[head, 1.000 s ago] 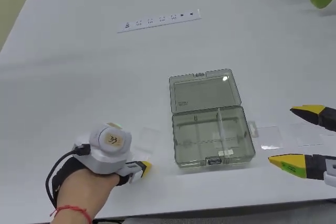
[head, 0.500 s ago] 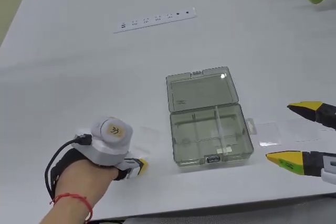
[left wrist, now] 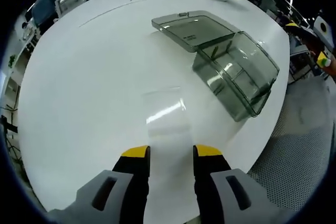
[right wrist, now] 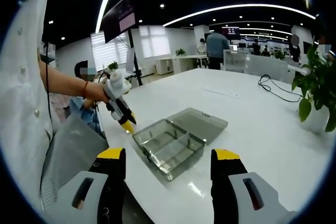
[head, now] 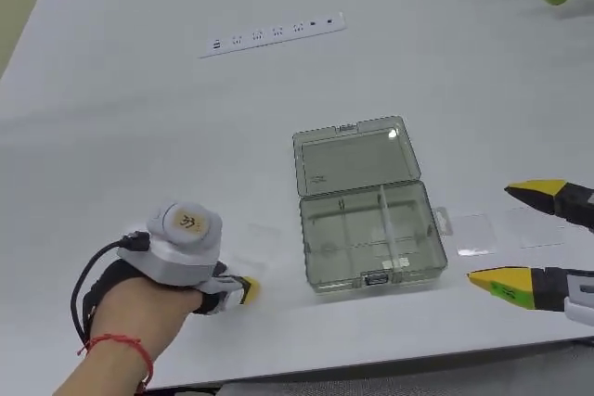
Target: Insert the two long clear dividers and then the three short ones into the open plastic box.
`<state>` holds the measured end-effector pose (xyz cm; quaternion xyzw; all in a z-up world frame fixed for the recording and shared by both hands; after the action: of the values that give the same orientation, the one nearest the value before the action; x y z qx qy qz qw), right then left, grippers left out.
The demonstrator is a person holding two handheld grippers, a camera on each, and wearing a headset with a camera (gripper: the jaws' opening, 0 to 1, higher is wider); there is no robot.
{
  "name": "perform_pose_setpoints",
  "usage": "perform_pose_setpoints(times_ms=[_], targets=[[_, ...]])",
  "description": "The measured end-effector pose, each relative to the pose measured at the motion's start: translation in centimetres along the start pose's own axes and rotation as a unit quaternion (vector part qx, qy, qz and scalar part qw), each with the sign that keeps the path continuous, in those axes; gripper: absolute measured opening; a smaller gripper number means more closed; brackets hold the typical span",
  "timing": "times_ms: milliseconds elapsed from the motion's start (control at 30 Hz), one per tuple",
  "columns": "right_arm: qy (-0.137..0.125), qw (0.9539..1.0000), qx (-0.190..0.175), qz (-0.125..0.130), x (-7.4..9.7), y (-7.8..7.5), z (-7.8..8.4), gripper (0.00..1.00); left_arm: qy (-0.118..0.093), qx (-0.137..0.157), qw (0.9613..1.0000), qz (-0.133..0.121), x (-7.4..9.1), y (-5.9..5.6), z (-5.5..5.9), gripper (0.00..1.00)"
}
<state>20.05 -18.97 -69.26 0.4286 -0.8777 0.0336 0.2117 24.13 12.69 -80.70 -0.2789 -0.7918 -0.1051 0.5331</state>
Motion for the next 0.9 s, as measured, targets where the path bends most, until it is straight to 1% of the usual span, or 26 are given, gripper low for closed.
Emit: perform_pose_setpoints(times_ms=[100, 133, 167, 200, 267, 300, 333, 400, 467, 500, 533, 567, 600, 633, 767, 800, 867, 900], targets=[[0.000, 1.0000, -0.002, 0.000, 0.0, 0.0, 0.0, 0.66, -0.014, 0.026, 0.9995, 0.011, 0.0, 0.0, 0.2, 0.31], [0.001, 1.0000, -0.001, 0.000, -0.1, 0.1, -0.1, 0.66, -0.017, 0.038, 0.9990, 0.015, 0.1, 0.0, 0.4, 0.31], [0.002, 1.0000, -0.002, -0.001, -0.1, 0.1, -0.1, 0.66, -0.022, 0.044, 0.9987, 0.018, 0.2, 0.0, 0.4, 0.31], [0.003, 1.0000, -0.003, -0.001, -0.2, 0.2, -0.2, 0.66, -0.030, 0.057, 0.9976, 0.023, 0.3, 0.0, 0.5, 0.31], [0.002, 1.0000, 0.000, -0.002, -0.3, 0.3, -0.4, 0.66, -0.041, 0.070, 0.9964, 0.027, 0.6, 0.0, 0.5, 0.31], [0.003, 1.0000, 0.000, -0.003, -0.4, 0.5, -0.6, 0.66, -0.051, 0.077, 0.9952, 0.030, 0.9, -0.1, 0.5, 0.31], [0.003, 1.0000, 0.000, -0.005, -0.5, 0.6, -0.8, 0.66, -0.056, 0.083, 0.9945, 0.031, 1.1, -0.1, 0.5, 0.31], [0.001, 1.0000, 0.000, -0.008, -0.7, 0.9, -1.2, 0.66, -0.066, 0.088, 0.9933, 0.036, 1.5, -0.1, 0.4, 0.31], [0.000, 0.9999, 0.001, -0.012, -1.0, 1.1, -1.6, 0.66, -0.082, 0.099, 0.9909, 0.041, 2.1, -0.3, 0.1, 0.31], [-0.001, 0.9999, 0.002, -0.013, -1.1, 1.2, -1.7, 0.65, -0.093, 0.106, 0.9890, 0.046, 2.6, -0.6, -0.1, 0.31], [-0.001, 0.9999, 0.003, -0.014, -1.2, 1.3, -1.9, 0.65, -0.100, 0.111, 0.9876, 0.049, 2.8, -0.7, -0.3, 0.31], [-0.002, 0.9998, 0.005, -0.016, -1.4, 1.5, -2.2, 0.65, -0.114, 0.118, 0.9850, 0.052, 3.1, -0.7, -0.6, 0.31], [-0.001, 0.9998, 0.006, -0.018, -1.6, 1.6, -2.4, 0.65, -0.123, 0.121, 0.9835, 0.055, 3.5, -0.9, -0.8, 0.31], [-0.002, 0.9998, 0.006, -0.021, -1.7, 1.8, -2.6, 0.64, -0.132, 0.126, 0.9814, 0.060, 3.9, -1.3, -1.0, 0.31], [-0.006, 0.9996, 0.005, -0.027, -2.4, 2.5, -3.7, 0.64, -0.163, 0.135, 0.9745, 0.075, 5.0, -2.2, -1.7, 0.30], [-0.007, 0.9996, 0.005, -0.028, -2.6, 2.7, -4.1, 0.64, -0.177, 0.142, 0.9702, 0.084, 5.4, -2.7, -2.0, 0.30], [-0.011, 0.9995, -0.001, -0.031, -3.0, 3.1, -4.7, 0.63, -0.195, 0.149, 0.9645, 0.098, 6.0, -3.4, -2.4, 0.30], [-0.013, 0.9994, -0.003, -0.031, -3.1, 3.3, -5.0, 0.62, -0.202, 0.151, 0.9623, 0.102, 6.3, -3.7, -2.6, 0.30]])
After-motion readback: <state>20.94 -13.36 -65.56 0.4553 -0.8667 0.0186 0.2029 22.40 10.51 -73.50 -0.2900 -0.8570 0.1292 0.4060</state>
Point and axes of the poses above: the centre of the closed fingertips' face, and the gripper's own axes: x roughly backward along the fingers, y roughly to its left, z roughly out of its underside, the point moved 5 cm from there along x, roughly backward along the fingers, and after that the axes turned 2 degrees about z, right-handed, at the moved point
